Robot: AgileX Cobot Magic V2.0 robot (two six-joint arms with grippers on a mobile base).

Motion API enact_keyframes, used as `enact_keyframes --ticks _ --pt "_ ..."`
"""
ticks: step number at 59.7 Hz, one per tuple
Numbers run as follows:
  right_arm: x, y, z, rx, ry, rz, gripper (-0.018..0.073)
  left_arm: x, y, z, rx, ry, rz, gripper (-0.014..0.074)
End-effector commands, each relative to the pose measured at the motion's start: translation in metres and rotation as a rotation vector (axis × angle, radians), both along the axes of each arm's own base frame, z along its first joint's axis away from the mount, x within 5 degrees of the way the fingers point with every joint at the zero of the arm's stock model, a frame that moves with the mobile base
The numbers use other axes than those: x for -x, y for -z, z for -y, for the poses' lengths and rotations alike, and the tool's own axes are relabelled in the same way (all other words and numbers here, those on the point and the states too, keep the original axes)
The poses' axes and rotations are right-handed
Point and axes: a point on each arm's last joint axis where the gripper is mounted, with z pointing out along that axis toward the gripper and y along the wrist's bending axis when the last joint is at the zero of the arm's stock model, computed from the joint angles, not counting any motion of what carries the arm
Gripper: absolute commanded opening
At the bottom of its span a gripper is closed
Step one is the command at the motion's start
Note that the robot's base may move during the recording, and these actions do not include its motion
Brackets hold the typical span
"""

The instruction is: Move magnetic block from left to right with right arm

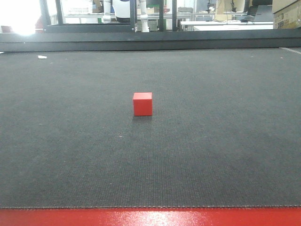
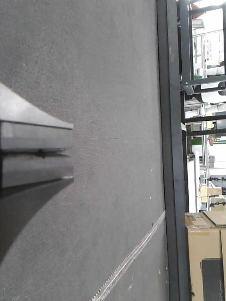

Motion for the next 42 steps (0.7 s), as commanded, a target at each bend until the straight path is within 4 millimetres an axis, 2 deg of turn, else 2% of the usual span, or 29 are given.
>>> enact_keyframes --ticks 1,42 --pt "0.0025 -0.0110 -0.0001 0.017 0.001 0.115 0.0058 0.0015 -0.0058 0.0004 0.006 0.008 0.095 -0.0116" --pt "0.0025 -0.0110 -0.0001 0.018 0.001 0.115 0.0058 0.0015 -0.0058 0.0004 0.006 0.008 0.095 -0.0116"
